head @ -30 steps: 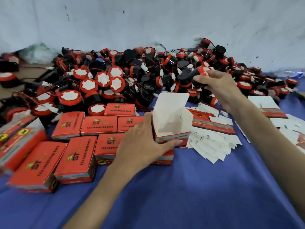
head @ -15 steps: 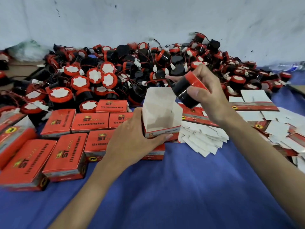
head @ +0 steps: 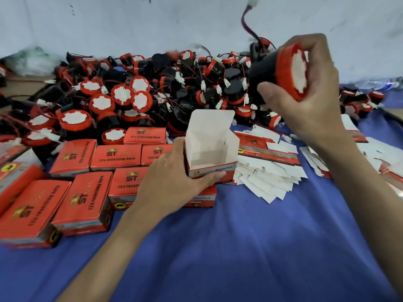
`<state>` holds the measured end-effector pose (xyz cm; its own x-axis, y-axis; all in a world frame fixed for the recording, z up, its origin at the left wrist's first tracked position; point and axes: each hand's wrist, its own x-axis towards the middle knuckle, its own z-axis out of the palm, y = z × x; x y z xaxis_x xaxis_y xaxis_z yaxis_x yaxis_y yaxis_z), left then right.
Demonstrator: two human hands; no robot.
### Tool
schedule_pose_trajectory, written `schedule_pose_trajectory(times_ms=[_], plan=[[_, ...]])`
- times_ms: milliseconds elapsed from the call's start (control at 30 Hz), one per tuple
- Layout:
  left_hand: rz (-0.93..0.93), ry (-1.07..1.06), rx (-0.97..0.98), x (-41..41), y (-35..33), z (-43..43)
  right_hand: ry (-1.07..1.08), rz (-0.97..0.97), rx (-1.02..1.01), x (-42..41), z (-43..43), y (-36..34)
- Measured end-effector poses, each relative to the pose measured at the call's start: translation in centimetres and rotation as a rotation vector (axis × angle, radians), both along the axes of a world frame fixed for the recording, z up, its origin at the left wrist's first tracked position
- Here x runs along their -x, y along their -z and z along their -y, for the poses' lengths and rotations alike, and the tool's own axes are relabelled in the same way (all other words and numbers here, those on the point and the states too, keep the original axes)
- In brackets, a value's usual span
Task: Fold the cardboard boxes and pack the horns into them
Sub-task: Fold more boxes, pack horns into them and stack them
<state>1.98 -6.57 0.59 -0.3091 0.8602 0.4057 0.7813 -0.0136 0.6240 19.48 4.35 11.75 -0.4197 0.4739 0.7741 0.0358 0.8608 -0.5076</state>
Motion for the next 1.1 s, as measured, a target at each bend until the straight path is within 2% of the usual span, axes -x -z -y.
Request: schedule_pose_trajectory(times_ms=[133,233,333,433,567,733,1000,1100], plan=[[0.005,0.001,0.009,0.0,0.1,-0.1,0.299,0.263,-0.09,-0.2,0.1,-0.6],[0.013,0.009,0.007,0.1,0.0,0.0,0.374,0.319,-0.196,0.1,0.1,-0.4],[0.006,0.002,0.005,0.1,0.0,0.0,0.305,0.276,-0.255,0.4,0.2,0.0],[-0.006,-0.003,0.007,0.0,0.1,-0.1,0.214,0.329,-0.304,0.3,0.1,-0.1],[-0.009,-0.006,0.004,0.0,0.0,0.0,0.035,0.327,-0.247,-0.2,0.7,-0.3],[-0.015,-0.008,0.011,0.0,0.0,0.0,0.003,0.278,-0.23,0.0,1.3,-0.4],[-0.005,-0.005,-0.006,0.1,0.0,0.0,-0.212,0.313,0.019,0.5,1.4,0.2],[-0.015,-0.002,-0.011,0.1,0.0,-0.1,-0.254,0.263,0.061,0.5,1.6,0.2]])
